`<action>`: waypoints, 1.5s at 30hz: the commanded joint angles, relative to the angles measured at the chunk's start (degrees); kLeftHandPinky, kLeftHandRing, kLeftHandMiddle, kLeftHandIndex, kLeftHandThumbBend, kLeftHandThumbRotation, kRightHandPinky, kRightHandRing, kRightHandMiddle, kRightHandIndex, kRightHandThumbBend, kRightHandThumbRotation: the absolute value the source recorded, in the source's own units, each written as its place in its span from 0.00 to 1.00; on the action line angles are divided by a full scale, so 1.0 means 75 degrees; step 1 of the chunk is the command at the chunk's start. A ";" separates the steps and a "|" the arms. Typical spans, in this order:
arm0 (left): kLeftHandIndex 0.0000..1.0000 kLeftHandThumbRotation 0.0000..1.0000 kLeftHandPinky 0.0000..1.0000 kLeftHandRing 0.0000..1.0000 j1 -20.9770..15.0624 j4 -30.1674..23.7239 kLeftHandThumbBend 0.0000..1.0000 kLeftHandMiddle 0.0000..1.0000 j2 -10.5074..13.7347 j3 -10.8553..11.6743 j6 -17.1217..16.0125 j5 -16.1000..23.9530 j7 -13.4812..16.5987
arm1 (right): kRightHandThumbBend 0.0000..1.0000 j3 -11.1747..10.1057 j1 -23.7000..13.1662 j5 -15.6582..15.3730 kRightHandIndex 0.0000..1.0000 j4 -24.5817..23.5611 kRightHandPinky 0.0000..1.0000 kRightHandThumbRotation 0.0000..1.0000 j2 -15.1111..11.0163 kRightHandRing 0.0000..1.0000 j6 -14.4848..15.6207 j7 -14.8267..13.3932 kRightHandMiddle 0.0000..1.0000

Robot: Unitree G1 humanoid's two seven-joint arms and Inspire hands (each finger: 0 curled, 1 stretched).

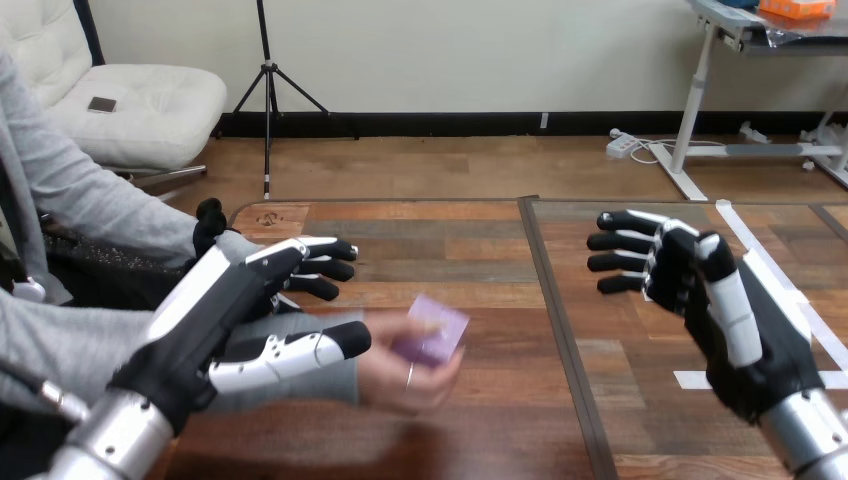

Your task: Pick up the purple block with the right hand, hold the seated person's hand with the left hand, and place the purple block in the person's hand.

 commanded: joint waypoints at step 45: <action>0.82 0.97 0.86 0.89 0.1786 0.0276 0.59 0.84 -0.1994 0.0428 -0.2340 -0.2668 0.0560 | 0.84 -0.0023 0.1356 0.0287 0.80 -0.1196 0.74 1.00 0.1361 0.77 -0.0102 -0.0226 0.79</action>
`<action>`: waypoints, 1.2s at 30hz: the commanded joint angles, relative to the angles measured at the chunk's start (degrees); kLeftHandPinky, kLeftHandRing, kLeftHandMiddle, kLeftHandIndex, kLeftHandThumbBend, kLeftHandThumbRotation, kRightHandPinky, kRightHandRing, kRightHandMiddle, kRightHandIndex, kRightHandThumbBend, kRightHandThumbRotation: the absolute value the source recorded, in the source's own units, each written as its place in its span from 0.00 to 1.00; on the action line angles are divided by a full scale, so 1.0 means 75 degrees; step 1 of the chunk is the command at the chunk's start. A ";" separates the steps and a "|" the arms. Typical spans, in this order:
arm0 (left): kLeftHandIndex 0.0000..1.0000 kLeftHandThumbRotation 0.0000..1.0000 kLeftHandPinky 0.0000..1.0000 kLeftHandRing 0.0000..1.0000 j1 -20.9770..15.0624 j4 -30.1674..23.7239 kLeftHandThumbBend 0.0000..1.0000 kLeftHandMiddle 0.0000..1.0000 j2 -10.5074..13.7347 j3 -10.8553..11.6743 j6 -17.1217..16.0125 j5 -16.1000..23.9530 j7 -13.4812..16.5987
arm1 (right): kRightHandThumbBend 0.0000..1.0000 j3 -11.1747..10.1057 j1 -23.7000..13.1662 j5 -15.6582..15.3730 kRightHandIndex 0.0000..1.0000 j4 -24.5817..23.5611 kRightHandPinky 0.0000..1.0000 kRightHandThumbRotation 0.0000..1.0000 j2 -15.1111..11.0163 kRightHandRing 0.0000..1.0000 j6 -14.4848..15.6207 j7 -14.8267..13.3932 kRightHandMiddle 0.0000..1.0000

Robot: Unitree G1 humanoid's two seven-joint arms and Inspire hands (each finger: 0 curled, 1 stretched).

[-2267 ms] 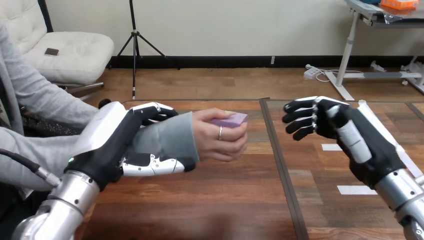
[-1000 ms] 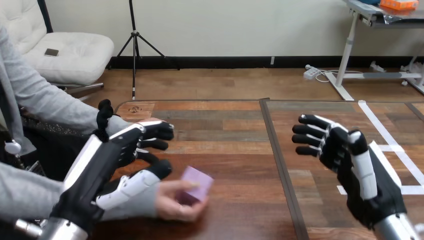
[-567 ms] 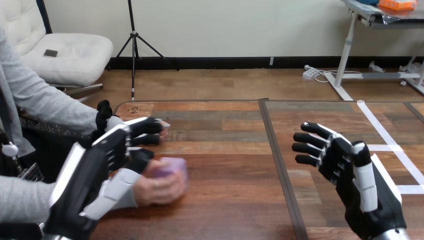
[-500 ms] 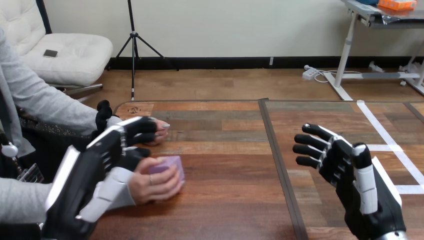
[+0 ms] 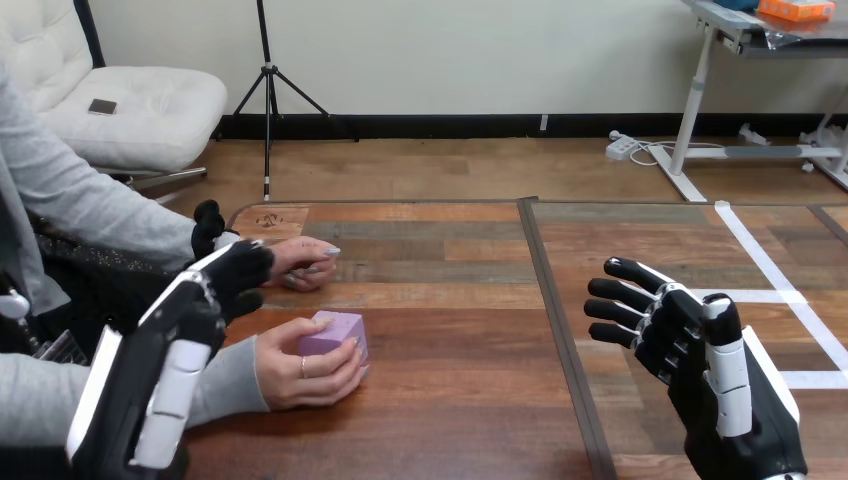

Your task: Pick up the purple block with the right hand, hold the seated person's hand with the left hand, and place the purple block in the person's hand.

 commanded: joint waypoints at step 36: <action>0.81 0.84 0.87 0.88 -0.0210 -0.0134 0.48 0.83 -0.0138 0.0198 0.0232 -0.0632 -0.0471 | 0.85 -0.0007 -0.0259 0.0271 0.80 -0.0295 0.73 0.99 0.0172 0.76 0.0032 0.0231 0.79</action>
